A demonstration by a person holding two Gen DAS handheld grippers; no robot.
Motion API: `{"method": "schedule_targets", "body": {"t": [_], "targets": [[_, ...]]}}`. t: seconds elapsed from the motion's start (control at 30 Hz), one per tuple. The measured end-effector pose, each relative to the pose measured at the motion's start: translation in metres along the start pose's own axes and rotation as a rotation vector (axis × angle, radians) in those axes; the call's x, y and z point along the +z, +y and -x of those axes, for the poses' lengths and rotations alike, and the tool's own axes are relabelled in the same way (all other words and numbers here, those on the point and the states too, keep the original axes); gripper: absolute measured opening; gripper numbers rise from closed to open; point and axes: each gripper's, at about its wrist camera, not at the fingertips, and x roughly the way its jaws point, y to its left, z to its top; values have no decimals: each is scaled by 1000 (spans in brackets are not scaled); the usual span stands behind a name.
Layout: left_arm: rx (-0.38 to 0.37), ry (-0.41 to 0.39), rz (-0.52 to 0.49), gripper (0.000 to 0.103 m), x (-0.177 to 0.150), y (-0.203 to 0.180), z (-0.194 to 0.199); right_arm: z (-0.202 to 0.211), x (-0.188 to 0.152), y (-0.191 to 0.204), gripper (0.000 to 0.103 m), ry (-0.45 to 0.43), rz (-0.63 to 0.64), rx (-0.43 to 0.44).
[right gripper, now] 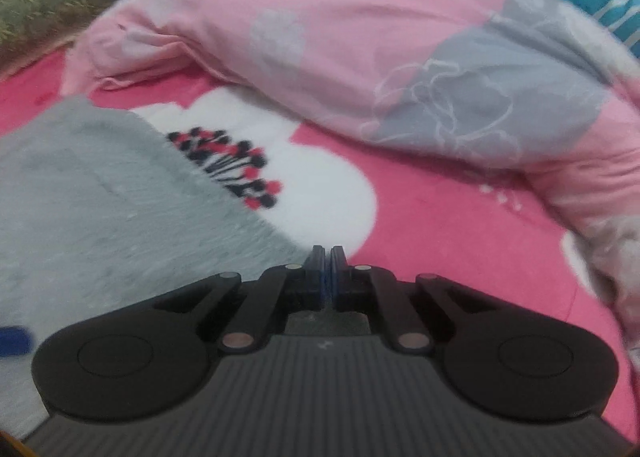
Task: Fold clothes
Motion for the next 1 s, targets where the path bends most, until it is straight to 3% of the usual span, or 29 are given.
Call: {"method": "schedule_targets", "body": {"t": [0.1,0.3,0.37,0.47,0.63,0.87,0.9,0.97,1.0], "targets": [[-5,2,-7,82,1,1,1,2,9,-7,0,18,-64,-43],[-10,-1,6,82,4,3,7,86,3,-55,7,-71,-172,-108],[1,-7,1,82,5,1,9,118,-14,-76,29,-53,-208,-113],[-16,8,-14,82,5,-5,9,129,-41,-95,51,-21,-226,-104],[-33,14,-93,82,-1,-22,5,138,-85,-121,55,30,-247,-84],[11,4,-181,84,-9,-36,-4,87,-106,-109,59,104,-218,8],[17,3,-189,84,-10,-37,-5,86,-107,-105,58,105,-198,4],[28,-1,-202,85,-11,-39,-5,91,-106,-102,40,113,-196,17],[32,-2,-207,85,-11,-40,-6,93,-106,-99,37,118,-179,16]]}}
